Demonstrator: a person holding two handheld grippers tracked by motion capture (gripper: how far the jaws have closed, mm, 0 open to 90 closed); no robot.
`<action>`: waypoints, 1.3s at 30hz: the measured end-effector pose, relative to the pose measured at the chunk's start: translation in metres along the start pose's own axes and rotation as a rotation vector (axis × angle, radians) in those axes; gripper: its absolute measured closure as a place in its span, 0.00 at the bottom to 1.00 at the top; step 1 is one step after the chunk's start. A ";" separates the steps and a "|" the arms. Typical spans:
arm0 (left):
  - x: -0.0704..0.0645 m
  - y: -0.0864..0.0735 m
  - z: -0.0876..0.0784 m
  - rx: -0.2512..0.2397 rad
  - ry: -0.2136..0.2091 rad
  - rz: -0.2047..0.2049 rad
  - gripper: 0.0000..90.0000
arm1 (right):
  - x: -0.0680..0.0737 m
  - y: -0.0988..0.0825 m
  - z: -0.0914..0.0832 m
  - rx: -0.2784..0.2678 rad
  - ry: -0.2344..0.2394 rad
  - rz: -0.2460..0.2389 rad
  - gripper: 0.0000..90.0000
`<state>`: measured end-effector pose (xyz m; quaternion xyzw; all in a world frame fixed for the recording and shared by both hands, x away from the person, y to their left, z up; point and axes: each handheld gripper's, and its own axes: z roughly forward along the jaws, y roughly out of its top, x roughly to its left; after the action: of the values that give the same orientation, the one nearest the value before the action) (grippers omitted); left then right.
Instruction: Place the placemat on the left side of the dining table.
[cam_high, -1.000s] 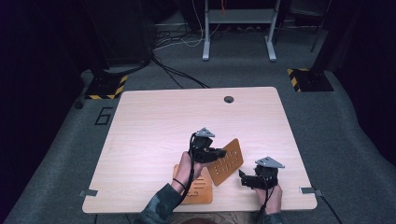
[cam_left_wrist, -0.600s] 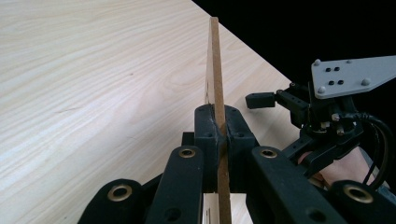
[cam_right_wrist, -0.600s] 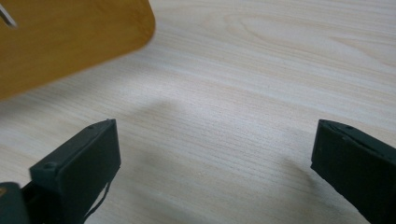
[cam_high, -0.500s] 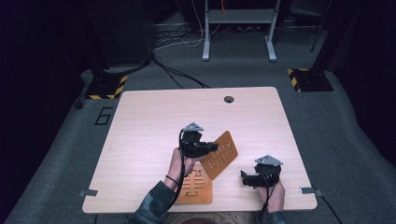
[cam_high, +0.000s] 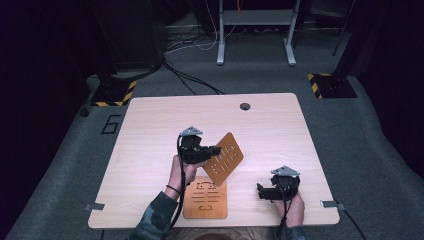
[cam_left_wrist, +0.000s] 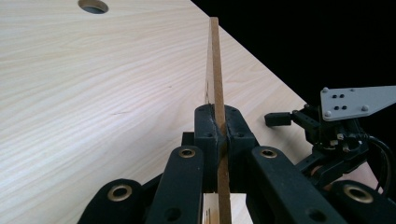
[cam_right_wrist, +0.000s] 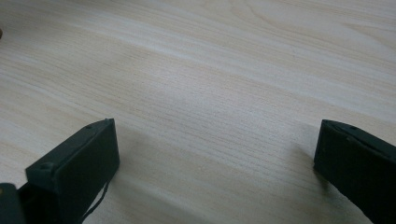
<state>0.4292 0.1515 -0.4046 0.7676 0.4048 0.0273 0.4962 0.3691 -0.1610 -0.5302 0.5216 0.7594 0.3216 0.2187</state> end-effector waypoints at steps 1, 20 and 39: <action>0.002 0.000 -0.002 -0.002 0.005 -0.004 0.96 | 0.000 0.000 0.000 -0.001 0.000 0.003 0.00; 0.044 0.001 -0.040 -0.060 0.104 -0.072 0.96 | 0.000 0.000 0.000 -0.001 -0.007 0.006 0.00; 0.093 -0.010 -0.080 -0.141 0.226 -0.206 0.96 | 0.000 0.000 0.000 -0.002 -0.007 0.008 0.00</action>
<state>0.4500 0.2730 -0.4056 0.6772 0.5317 0.0910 0.5004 0.3694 -0.1609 -0.5302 0.5254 0.7562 0.3214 0.2208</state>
